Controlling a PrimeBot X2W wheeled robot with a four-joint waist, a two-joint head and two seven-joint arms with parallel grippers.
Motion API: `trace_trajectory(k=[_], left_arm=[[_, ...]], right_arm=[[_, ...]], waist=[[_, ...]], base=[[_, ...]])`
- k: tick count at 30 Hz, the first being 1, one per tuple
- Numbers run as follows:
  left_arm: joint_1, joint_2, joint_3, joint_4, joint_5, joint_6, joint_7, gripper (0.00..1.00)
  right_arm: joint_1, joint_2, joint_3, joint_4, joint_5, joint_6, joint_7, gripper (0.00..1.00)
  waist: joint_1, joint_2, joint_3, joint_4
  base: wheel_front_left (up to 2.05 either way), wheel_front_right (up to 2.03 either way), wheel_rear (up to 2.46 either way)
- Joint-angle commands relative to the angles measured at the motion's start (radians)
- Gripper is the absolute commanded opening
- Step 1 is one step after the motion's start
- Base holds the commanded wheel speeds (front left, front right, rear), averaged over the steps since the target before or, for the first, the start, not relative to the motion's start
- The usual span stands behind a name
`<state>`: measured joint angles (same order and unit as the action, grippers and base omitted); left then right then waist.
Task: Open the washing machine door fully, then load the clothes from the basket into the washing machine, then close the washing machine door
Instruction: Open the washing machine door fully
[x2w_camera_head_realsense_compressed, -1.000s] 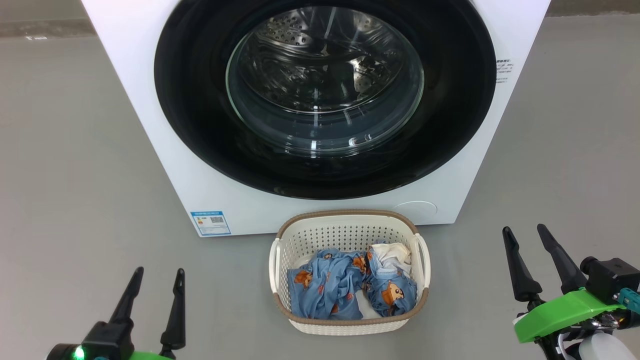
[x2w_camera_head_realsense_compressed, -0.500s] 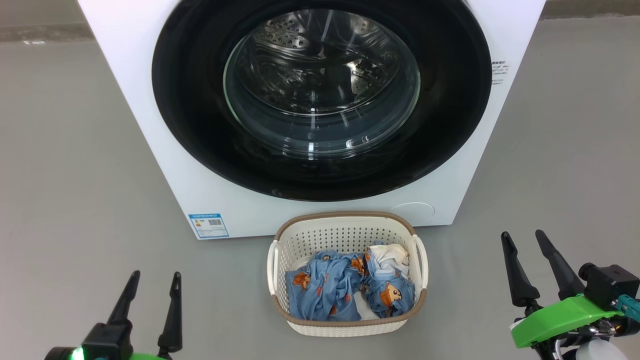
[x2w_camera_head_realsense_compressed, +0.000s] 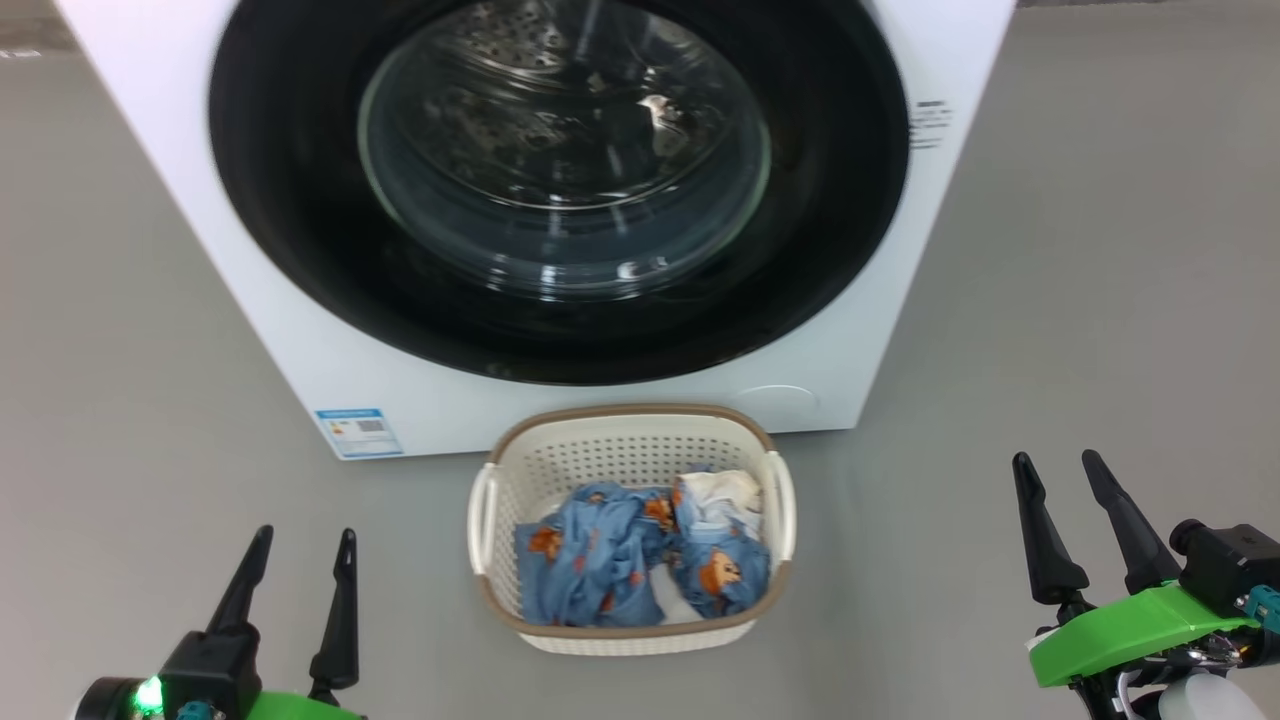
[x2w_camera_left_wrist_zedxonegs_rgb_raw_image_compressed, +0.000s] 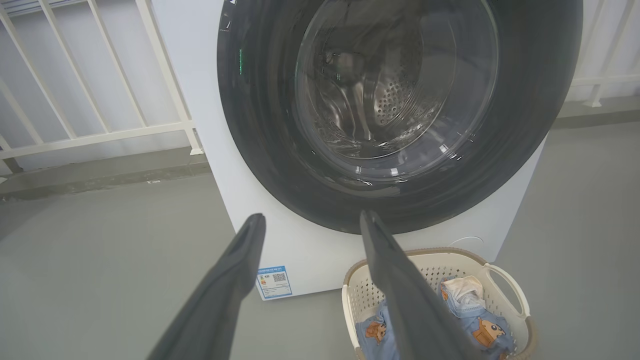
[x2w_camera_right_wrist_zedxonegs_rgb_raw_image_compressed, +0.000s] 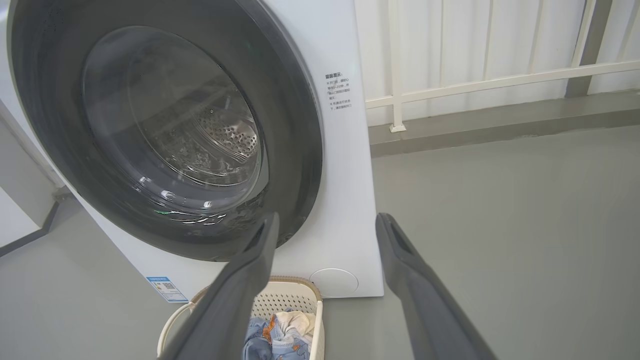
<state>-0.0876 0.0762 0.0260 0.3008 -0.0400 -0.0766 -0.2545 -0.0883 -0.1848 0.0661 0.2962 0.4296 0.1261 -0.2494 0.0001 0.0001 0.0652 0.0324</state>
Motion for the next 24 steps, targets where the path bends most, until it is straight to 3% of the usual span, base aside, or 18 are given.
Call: trace_trajectory(k=[1, 16, 24], left_arm=[[-0.047, 0.015, 0.027, -0.024, 0.008, 0.010, -0.007, 1.00], [-0.058, 0.005, 0.025, -0.028, -0.021, 0.006, -0.007, 1.00], [-0.055, 0.002, 0.023, -0.028, -0.028, -0.006, -0.007, 1.00]], right_arm=[[-0.017, -0.014, 0.015, -0.027, -0.011, 0.005, -0.012, 1.00], [-0.027, -0.015, 0.015, -0.031, -0.017, 0.005, -0.012, 1.00], [-0.030, -0.015, 0.010, -0.035, -0.015, 0.005, -0.012, 1.00]], waist=[[-0.0001, -0.0001, 0.006, -0.002], [-0.0001, -0.0001, 0.008, -0.015], [-0.0001, -0.0001, 0.007, -0.012]], base=[[1.23, 1.23, -2.46], [1.22, 1.22, -2.45], [0.78, 0.78, -1.56]])
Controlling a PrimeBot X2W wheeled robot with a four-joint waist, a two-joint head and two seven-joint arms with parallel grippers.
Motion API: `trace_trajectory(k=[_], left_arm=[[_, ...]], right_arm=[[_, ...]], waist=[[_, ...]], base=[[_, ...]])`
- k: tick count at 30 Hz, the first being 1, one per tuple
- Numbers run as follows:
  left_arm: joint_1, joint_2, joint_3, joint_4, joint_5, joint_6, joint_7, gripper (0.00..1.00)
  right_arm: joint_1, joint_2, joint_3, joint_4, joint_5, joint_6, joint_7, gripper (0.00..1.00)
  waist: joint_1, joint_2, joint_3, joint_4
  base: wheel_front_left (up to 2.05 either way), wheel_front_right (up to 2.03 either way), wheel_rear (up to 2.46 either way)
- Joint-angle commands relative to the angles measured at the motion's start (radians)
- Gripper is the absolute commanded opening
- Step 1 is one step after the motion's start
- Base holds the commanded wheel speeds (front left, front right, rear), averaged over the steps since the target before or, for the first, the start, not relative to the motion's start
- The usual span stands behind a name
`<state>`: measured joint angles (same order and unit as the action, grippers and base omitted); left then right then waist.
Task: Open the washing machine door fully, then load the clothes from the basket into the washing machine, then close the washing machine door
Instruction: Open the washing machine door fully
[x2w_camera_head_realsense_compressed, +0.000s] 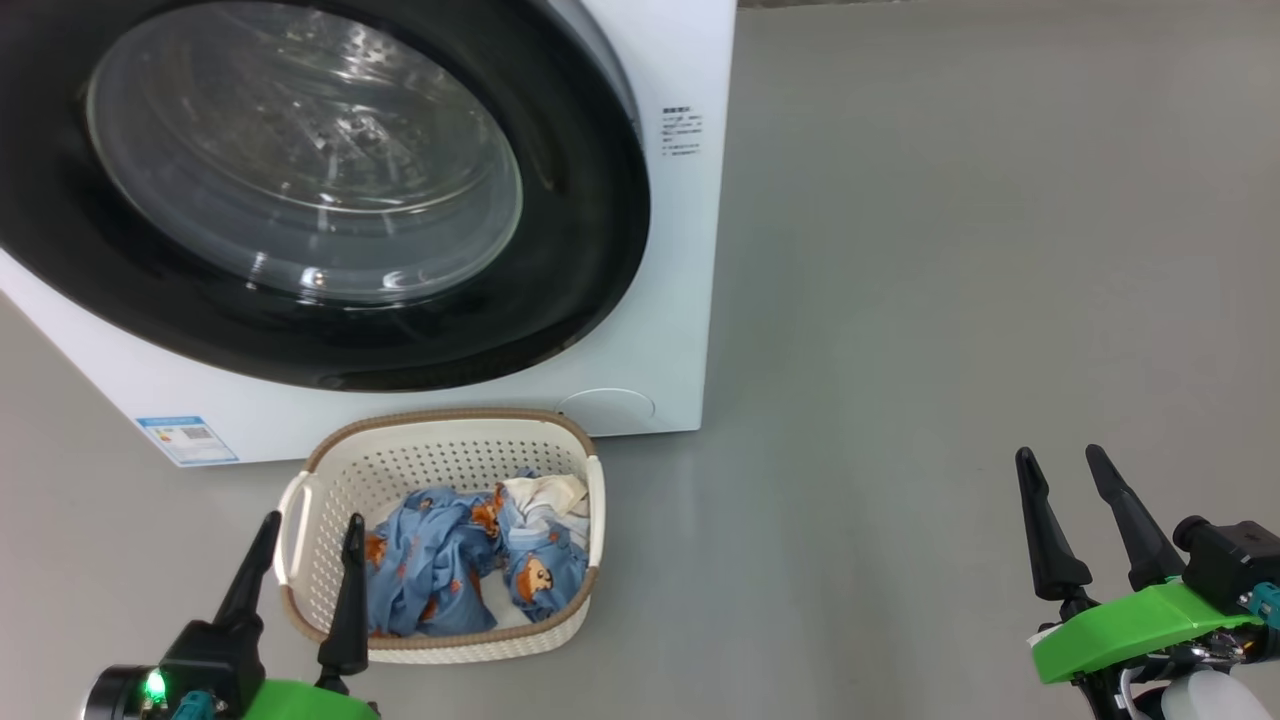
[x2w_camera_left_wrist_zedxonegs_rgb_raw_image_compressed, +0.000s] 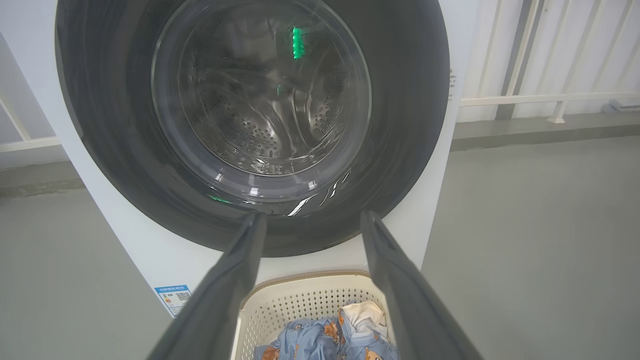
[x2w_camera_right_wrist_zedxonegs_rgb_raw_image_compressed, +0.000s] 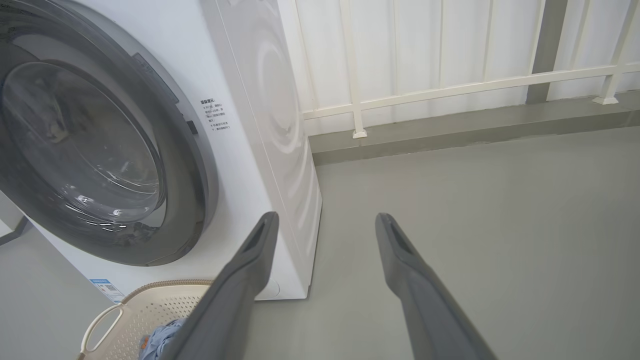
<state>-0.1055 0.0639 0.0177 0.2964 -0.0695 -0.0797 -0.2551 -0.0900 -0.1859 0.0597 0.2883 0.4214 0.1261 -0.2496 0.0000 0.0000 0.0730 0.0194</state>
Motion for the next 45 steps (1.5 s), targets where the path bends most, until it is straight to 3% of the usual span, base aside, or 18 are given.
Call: trace_trajectory(k=[1, 9, 10, 11, 12, 13, 14, 24, 30, 37, 42, 45], left_arm=[[-0.037, 0.014, 0.031, -0.024, 0.002, -0.003, -0.007, 1.00], [-0.027, 0.009, 0.030, -0.016, -0.001, -0.006, -0.007, 1.00], [-0.025, 0.008, 0.030, -0.014, -0.001, -0.006, -0.007, 1.00], [-0.023, 0.008, 0.030, -0.014, -0.002, -0.007, -0.007, 1.00], [-0.021, 0.007, 0.030, -0.013, -0.002, -0.007, -0.007, 1.00], [-0.021, 0.006, 0.029, -0.014, -0.002, -0.008, -0.007, 1.00], [-0.020, 0.006, 0.028, -0.014, -0.002, -0.008, -0.007, 1.00], [0.005, -0.006, 0.009, -0.041, -0.021, -0.001, -0.007, 1.00], [0.005, -0.012, -0.036, -0.045, -0.040, 0.003, -0.007, 1.00], [-0.040, -0.013, -0.095, -0.065, -0.063, 0.013, -0.007, 1.00], [-0.081, -0.013, -0.138, -0.083, -0.093, 0.032, -0.007, 1.00], [-0.104, -0.014, -0.162, -0.084, -0.113, 0.042, -0.007, 1.00]], right_arm=[[-0.028, -0.014, 0.017, -0.027, -0.007, 0.005, -0.012, 1.00], [-0.036, -0.021, 0.035, -0.024, -0.007, 0.005, -0.012, 1.00], [-0.037, -0.022, 0.038, -0.023, -0.006, 0.005, -0.012, 0.92], [-0.038, -0.023, 0.041, -0.022, -0.004, 0.005, -0.012, 0.71], [-0.039, -0.024, 0.043, -0.021, -0.001, 0.005, -0.012, 0.29], [-0.041, -0.024, 0.043, -0.021, 0.002, 0.005, -0.012, 0.11], [-0.044, -0.025, 0.044, -0.022, 0.005, 0.005, -0.012, 0.00], [-0.146, -0.017, 0.051, -0.079, 0.145, 0.005, -0.012, 0.00], [-0.281, -0.012, 0.076, -0.109, 0.446, 0.005, -0.012, 0.00], [-0.469, -0.091, 0.148, -0.063, 0.791, 0.005, -0.005, 0.00], [-0.603, -0.156, 0.168, -0.037, 1.032, 0.005, 0.098, 0.00], [-0.666, -0.198, 0.181, -0.011, 1.094, 0.005, 0.177, 0.00]], waist=[[0.0000, 0.0000, 0.000, 0.001], [0.0000, 0.0000, -0.012, 0.012], [0.0000, 0.0000, -0.015, 0.014], [0.0000, 0.0000, -0.016, 0.016], [0.0000, 0.0000, -0.016, 0.018], [0.0000, 0.0000, -0.016, 0.021], [0.0000, 0.0000, -0.015, 0.024], [0.0000, 0.0000, 0.002, 0.039], [0.0000, 0.0000, 0.010, 0.070], [0.0000, 0.0000, 0.062, 0.134], [0.0000, 0.0000, 0.122, 0.181], [0.0000, 0.0000, 0.152, 0.213]], base=[[0.50, 0.50, -1.01], [0.17, 0.17, -0.34], [0.00, 0.00, 0.00], [0.00, 0.00, 0.00], [0.00, 0.00, 0.00], [0.00, 0.00, 0.00], [0.00, 0.00, 0.00], [0.00, 0.00, 0.00], [0.00, 0.00, 0.00], [0.00, 0.00, 0.00], [0.00, 0.00, 0.00], [0.00, 0.00, 0.00]])
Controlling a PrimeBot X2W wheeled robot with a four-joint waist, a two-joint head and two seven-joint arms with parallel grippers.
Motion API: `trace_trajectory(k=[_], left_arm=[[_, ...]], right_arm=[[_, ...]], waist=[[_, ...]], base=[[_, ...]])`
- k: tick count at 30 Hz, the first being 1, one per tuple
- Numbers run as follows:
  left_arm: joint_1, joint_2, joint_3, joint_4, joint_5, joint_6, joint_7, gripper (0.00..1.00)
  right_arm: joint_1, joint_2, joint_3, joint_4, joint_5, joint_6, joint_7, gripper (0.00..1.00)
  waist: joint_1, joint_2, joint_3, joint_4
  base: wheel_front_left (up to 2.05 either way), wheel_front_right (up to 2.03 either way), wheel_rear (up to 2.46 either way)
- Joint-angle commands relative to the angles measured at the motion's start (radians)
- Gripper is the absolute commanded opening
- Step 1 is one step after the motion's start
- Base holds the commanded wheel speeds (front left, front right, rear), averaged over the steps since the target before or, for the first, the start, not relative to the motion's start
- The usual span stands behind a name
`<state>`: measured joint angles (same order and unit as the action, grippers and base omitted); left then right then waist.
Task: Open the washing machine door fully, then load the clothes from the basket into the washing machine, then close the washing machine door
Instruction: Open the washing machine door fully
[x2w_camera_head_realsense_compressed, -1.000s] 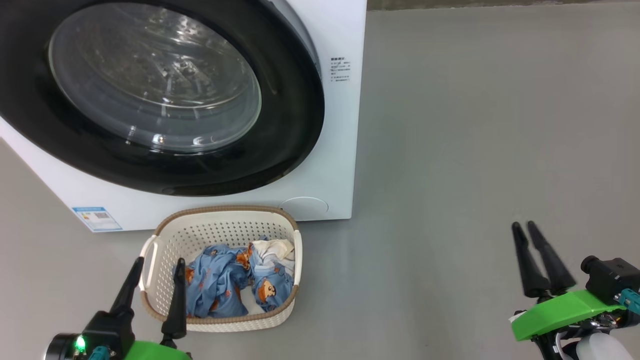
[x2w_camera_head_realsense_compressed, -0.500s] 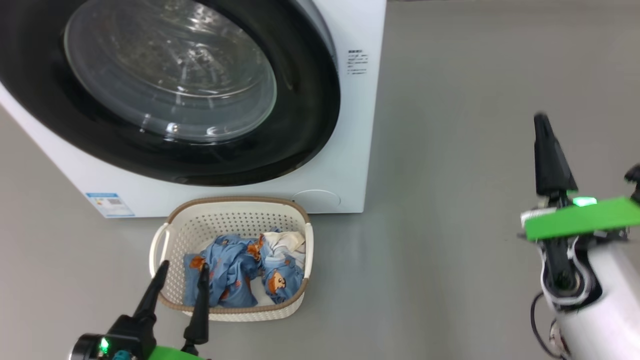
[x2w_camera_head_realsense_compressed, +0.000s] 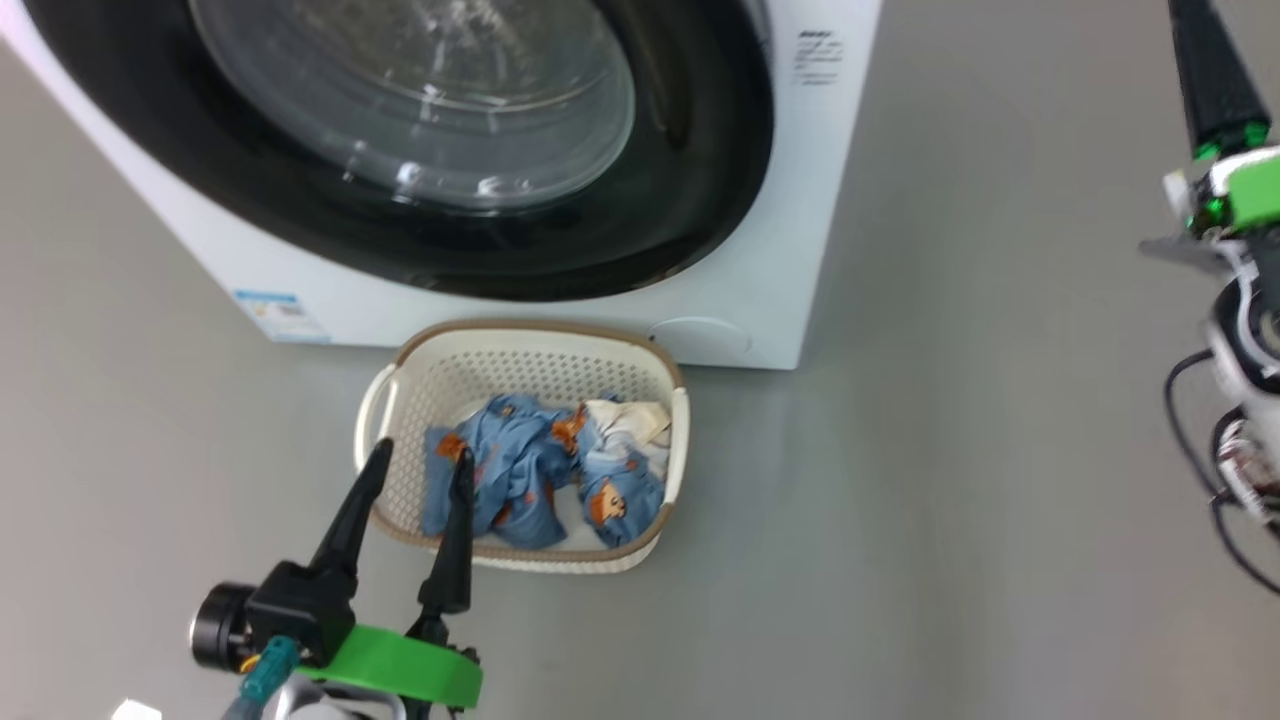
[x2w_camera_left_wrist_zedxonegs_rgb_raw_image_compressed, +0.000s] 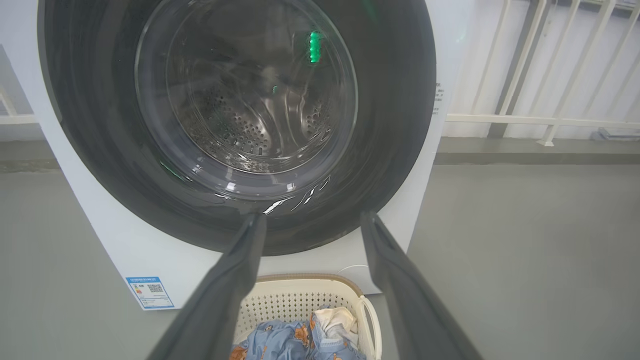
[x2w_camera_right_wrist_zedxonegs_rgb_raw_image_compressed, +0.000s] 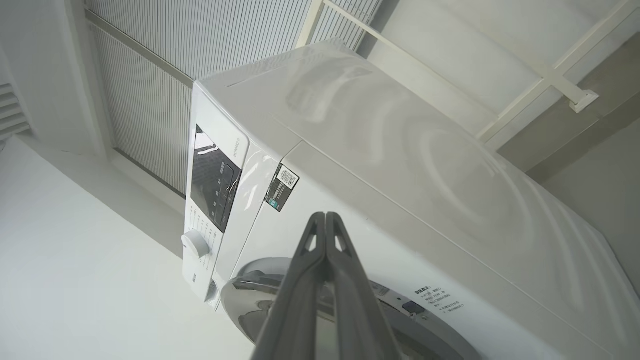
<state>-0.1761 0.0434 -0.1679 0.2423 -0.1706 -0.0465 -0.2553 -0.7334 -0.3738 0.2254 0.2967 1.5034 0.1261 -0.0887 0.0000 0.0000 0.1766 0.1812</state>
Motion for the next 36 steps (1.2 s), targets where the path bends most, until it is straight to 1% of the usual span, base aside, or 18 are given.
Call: trace_trajectory(k=[1, 2, 7, 11, 17, 25, 36], left_arm=[[-0.040, 0.007, 0.015, -0.029, -0.019, 0.012, -0.006, 1.00], [-0.040, 0.007, 0.015, -0.029, -0.019, 0.012, -0.006, 1.00], [-0.056, 0.007, -0.035, -0.029, -0.043, 0.026, -0.006, 1.00], [-0.083, 0.007, -0.079, -0.028, -0.067, 0.039, -0.006, 1.00], [-0.119, 0.007, -0.110, -0.048, -0.082, 0.058, -0.006, 1.00], [-0.156, 0.007, -0.153, -0.093, -0.086, 0.079, -0.006, 1.00], [-0.193, 0.007, -0.212, -0.120, -0.119, 0.100, -0.006, 1.00]], right_arm=[[-0.037, -0.019, 0.024, -0.016, 0.031, 0.005, 0.050, 0.00], [-0.037, -0.019, 0.024, -0.016, 0.031, 0.005, 0.050, 0.00], [-0.087, -0.058, 0.070, 0.041, 0.105, 0.005, 0.251, 0.00], [-0.155, -0.086, 0.092, 0.114, 0.123, 0.005, 0.399, 0.00], [-0.240, -0.079, 0.073, 0.149, 0.173, 0.005, 0.535, 0.00], [-0.349, -0.069, 0.077, 0.198, 0.153, 0.005, 0.629, 0.00], [-0.453, -0.063, 0.099, 0.238, 0.088, 0.005, 0.658, 0.00]], waist=[[0.0000, 0.0000, 0.055, 0.061], [0.0000, 0.0000, 0.055, 0.061], [0.0000, 0.0000, 0.090, 0.101], [0.0000, 0.0000, 0.132, 0.137], [0.0000, 0.0000, 0.187, 0.171], [0.0000, 0.0000, 0.251, 0.207], [0.0000, 0.0000, 0.316, 0.252]], base=[[0.00, 0.00, 0.00], [0.00, 0.00, 0.00], [0.00, 0.00, 0.00], [0.00, 0.00, 0.00], [0.00, 0.00, 0.00], [0.00, 0.00, 0.00], [0.00, 0.00, 0.00]])
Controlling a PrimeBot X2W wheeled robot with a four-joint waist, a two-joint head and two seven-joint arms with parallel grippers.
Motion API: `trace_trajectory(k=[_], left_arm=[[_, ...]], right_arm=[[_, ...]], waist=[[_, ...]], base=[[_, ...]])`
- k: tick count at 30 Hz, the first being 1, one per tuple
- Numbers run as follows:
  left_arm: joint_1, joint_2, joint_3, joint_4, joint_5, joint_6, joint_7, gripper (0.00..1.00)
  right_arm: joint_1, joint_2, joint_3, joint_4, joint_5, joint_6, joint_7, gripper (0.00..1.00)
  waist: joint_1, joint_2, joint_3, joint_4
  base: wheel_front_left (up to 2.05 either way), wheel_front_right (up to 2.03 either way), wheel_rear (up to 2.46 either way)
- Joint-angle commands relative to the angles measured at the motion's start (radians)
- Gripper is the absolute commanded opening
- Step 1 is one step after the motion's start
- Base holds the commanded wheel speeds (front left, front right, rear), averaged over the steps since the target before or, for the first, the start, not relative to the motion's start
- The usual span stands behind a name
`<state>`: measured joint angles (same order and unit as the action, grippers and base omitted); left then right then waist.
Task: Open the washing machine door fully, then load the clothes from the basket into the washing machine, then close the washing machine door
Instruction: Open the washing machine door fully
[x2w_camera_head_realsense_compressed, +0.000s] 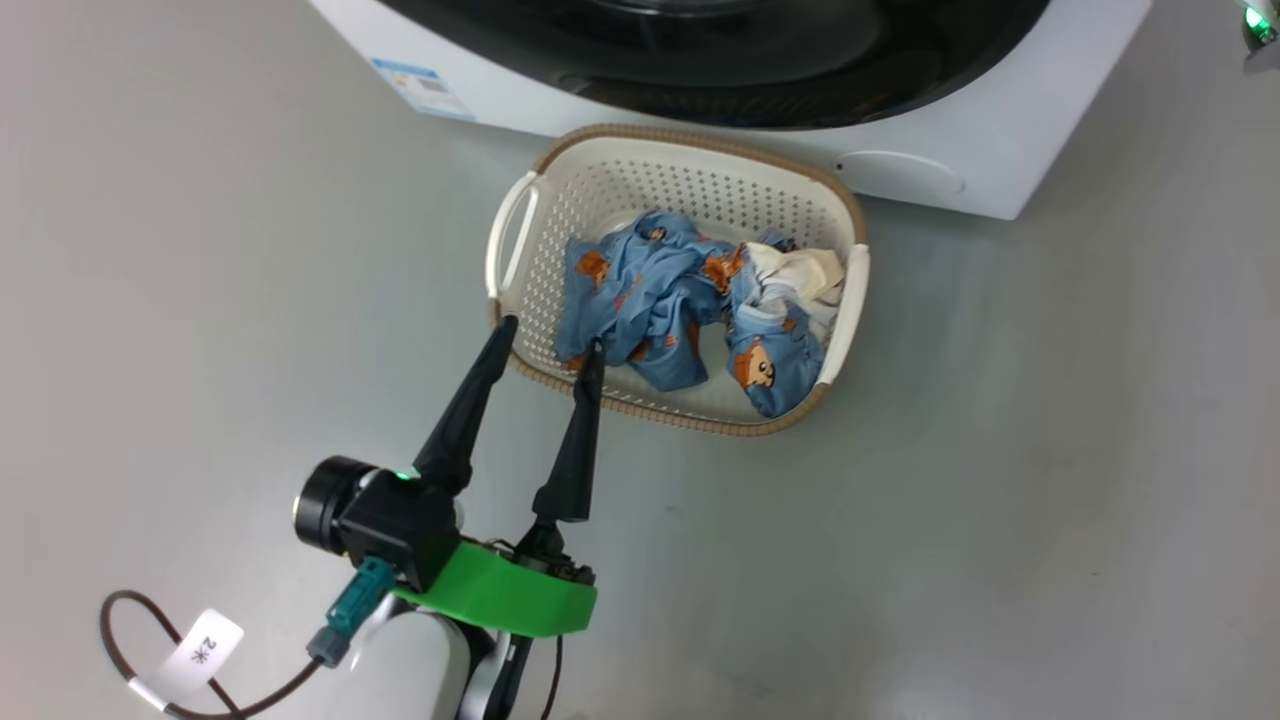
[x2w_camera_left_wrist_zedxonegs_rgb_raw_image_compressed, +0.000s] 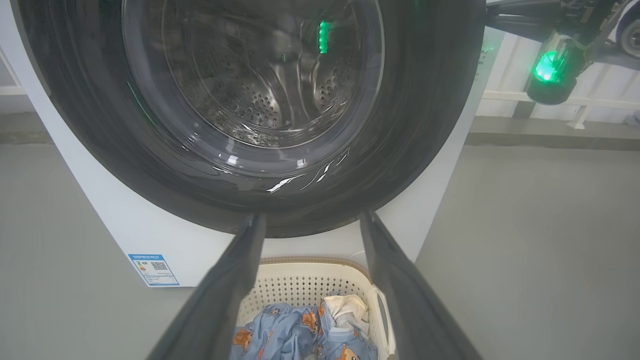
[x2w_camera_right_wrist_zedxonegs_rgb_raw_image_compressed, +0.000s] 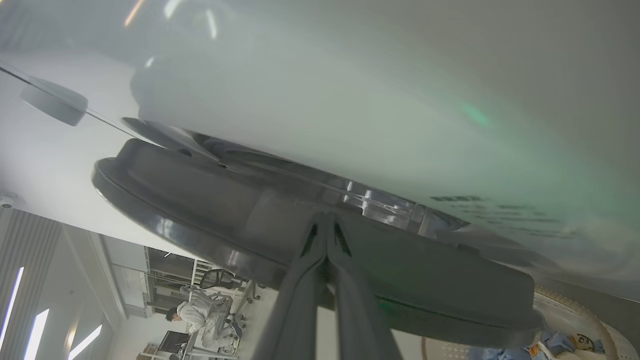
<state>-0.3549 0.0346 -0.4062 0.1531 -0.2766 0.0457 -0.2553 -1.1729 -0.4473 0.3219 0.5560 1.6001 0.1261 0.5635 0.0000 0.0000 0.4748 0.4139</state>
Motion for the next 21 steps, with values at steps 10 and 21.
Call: trace_trajectory(k=[10, 21], left_arm=[[-0.025, 0.016, -0.001, -0.037, -0.019, 0.024, -0.006, 1.00], [-0.006, 0.016, -0.009, -0.026, 0.005, 0.027, -0.006, 1.00]], right_arm=[[-0.027, 0.032, 0.026, -0.012, -0.025, 0.005, 0.020, 0.00], [0.068, 0.061, 0.068, -0.058, -0.017, 0.005, 0.063, 0.00]], waist=[[0.0000, 0.0000, 0.017, 0.039], [0.0000, 0.0000, -0.048, 0.027]], base=[[0.00, 0.00, 0.00], [0.00, 0.00, 0.00]])
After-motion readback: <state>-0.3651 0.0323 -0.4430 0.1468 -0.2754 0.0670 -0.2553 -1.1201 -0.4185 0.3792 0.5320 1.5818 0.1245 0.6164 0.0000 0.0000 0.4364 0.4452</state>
